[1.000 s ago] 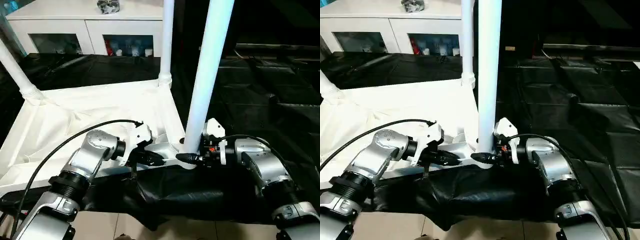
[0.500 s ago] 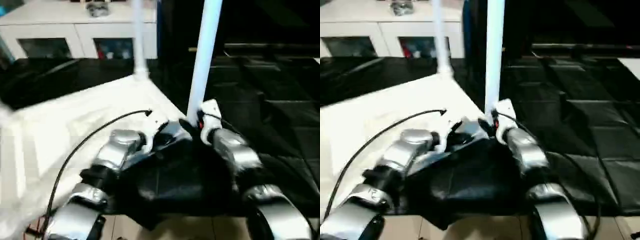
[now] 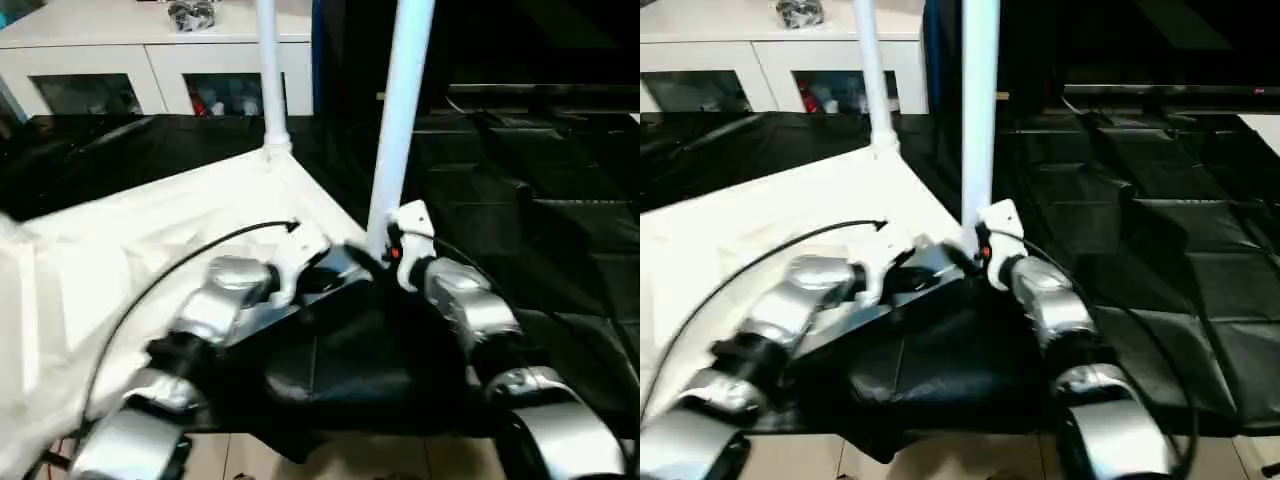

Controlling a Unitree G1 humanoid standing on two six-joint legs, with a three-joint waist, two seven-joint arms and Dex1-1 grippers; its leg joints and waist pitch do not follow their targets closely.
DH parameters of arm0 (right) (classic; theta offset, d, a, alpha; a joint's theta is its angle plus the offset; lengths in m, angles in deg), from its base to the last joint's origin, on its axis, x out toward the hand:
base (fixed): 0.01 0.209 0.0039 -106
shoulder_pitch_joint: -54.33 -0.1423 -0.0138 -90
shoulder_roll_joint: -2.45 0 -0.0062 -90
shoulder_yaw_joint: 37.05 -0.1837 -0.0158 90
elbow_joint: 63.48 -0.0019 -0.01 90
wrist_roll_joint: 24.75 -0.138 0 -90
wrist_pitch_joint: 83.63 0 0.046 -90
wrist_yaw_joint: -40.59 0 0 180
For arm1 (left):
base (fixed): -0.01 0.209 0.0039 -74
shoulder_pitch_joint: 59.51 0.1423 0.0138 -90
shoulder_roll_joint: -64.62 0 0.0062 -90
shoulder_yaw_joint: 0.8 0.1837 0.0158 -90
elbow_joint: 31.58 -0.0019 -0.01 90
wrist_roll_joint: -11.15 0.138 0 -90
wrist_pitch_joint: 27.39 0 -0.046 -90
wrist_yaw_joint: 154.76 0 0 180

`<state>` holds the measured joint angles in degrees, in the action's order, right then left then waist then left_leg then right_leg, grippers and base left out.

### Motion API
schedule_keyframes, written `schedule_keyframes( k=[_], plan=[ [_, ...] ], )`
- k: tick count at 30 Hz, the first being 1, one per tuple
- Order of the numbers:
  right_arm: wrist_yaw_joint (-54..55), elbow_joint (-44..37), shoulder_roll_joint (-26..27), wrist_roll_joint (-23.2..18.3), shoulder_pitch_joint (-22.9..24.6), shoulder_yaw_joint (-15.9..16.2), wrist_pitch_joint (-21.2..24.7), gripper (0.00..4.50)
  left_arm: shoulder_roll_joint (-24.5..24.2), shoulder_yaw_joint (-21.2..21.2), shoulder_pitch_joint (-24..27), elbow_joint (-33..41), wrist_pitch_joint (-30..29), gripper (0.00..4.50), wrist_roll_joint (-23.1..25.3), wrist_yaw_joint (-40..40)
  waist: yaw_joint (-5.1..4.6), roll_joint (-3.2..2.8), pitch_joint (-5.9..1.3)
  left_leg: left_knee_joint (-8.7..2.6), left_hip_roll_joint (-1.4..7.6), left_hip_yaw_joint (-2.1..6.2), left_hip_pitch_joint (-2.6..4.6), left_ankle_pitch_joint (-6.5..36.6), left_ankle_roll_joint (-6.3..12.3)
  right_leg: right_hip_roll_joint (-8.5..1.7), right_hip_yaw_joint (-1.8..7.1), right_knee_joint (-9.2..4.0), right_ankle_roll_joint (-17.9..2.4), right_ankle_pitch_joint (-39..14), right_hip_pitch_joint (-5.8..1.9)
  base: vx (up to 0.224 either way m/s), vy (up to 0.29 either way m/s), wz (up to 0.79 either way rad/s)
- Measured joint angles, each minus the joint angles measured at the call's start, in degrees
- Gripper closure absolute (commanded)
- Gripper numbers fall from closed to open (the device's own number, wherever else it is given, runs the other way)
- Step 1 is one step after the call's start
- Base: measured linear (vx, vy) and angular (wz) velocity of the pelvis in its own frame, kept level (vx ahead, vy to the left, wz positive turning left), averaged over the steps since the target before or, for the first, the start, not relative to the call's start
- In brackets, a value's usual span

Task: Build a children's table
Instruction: Rotate leg to tighten

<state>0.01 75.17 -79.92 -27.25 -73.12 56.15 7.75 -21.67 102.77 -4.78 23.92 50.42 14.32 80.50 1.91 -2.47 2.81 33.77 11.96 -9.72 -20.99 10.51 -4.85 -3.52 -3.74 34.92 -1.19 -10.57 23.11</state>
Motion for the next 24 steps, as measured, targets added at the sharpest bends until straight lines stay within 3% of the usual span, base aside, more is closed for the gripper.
schedule_keyframes(
  k=[4, 11, 21, 22, 24],
  plan=[
    [-8.7, -5.4, -4.0, 0.4, 3.5, 3.5, -1.5, 0.1, -2.1, 1.0, 1.0, 1.2, 1.9, 4.5, -0.7, 4.8, 0.68, 0.0, 0.02, 0.02, -0.03, -0.04, -0.05, 0.0, 0.01, -0.04, 0.01, -0.05, 0.0, 0.0, -0.01, 0.0, 0.0, 0.0],
    [-16.4, -9.4, -7.5, 0.4, 6.0, 5.3, -3.6, 0.1, -4.2, 2.5, 1.6, 2.3, 3.4, 4.5, -1.3, 9.0, 1.45, -0.02, 0.05, 0.03, -0.01, -0.05, -0.02, 0.0, 0.01, -0.03, 0.0, -0.01, 0.0, 0.0, 0.0, 0.0, 0.0, 0.0],
    [-25.6, -16.1, -9.5, -2.5, 8.8, 7.2, 0.6, 0.94, -8.3, 3.5, 4.4, 7.3, 2.6, 4.5, -3.1, 16.8, 1.57, -0.04, 0.06, 0.02, 0.0, -0.03, -0.06, 0.0, 0.01, -0.02, -0.01, -0.02, 0.0, 0.0, 0.02, 0.0, 0.0, 0.0],
    [-26.2, -16.3, -9.7, -2.6, 8.8, 7.4, 0.8, 1.21, -8.5, 3.6, 4.4, 7.3, 2.5, 4.5, -3.3, 17.1, 1.6, -0.04, 0.06, 0.03, -0.01, -0.04, -0.06, 0.0, 0.01, -0.02, -0.01, -0.01, 0.0, 0.0, 0.02, 0.0, 0.0, 0.0],
    [-26.4, -16.4, -9.8, -2.6, 8.8, 7.5, 1.2, 1.21, -8.6, 3.7, 4.4, 7.4, 2.5, 4.5, -3.4, 17.3, 1.6, -0.04, 0.06, 0.04, -0.02, -0.03, -0.05, 0.0, 0.01, -0.02, 0.01, -0.01, 0.0, 0.0, 0.01, 0.0, 0.0, 0.0]
  ],
)
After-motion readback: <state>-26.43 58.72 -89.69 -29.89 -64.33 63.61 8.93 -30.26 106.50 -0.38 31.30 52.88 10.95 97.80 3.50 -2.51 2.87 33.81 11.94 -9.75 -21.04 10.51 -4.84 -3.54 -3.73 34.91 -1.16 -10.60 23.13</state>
